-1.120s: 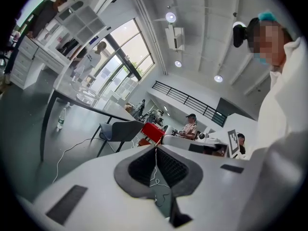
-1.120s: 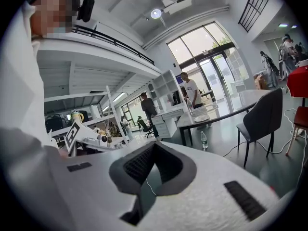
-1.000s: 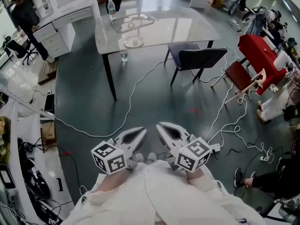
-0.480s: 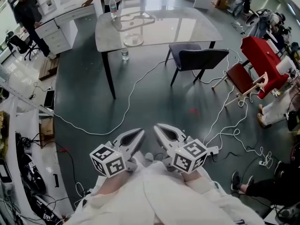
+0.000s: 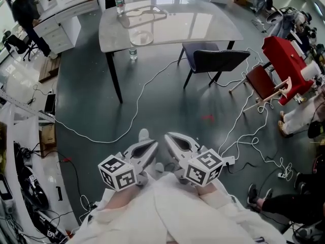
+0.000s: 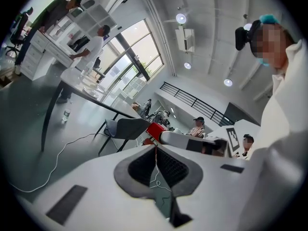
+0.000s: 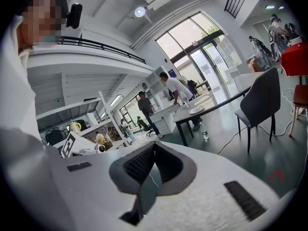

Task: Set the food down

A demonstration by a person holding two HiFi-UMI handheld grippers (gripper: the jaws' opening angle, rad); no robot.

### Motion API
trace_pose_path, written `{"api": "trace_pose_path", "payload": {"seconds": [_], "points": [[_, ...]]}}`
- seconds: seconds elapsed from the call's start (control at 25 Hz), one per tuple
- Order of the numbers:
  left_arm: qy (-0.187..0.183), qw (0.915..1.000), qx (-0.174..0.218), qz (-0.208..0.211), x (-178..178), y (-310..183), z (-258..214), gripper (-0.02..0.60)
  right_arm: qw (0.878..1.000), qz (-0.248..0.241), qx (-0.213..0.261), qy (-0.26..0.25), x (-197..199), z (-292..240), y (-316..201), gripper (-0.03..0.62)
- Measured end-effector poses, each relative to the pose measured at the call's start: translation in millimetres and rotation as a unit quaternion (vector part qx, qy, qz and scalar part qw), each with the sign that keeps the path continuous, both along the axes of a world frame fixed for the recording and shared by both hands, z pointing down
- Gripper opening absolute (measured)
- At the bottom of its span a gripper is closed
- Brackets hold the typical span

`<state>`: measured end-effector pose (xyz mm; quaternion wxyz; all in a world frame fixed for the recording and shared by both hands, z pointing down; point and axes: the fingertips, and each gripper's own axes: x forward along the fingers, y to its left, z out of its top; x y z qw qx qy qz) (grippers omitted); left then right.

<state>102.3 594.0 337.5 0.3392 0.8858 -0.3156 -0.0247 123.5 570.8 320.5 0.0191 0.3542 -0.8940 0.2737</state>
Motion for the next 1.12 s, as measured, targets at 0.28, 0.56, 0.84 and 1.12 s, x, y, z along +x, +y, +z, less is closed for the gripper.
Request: {"api": "trace_pose_path", "payload": {"seconds": [0.28,0.56,0.84,1.12], "points": [[-0.003,1.0000,0.003,0.003,-26,-82,4,0.018,0.999,0.024,0.006,0.025,-9,11,-83,0.002],[-0.010,0.9999,-0.001,0.009,-67,-183,-6,0.020,0.999,0.014,0.009,0.035,-50,3,-173,0.002],[-0.016,0.9988,0.011,0.045,-89,-259,-10,0.018,0.999,0.040,0.015,0.019,-74,-1,-249,0.002],[-0.005,0.9984,-0.001,0.057,-112,-305,-5,0.018,0.998,0.057,-0.006,0.018,-92,6,-291,0.002]]}}
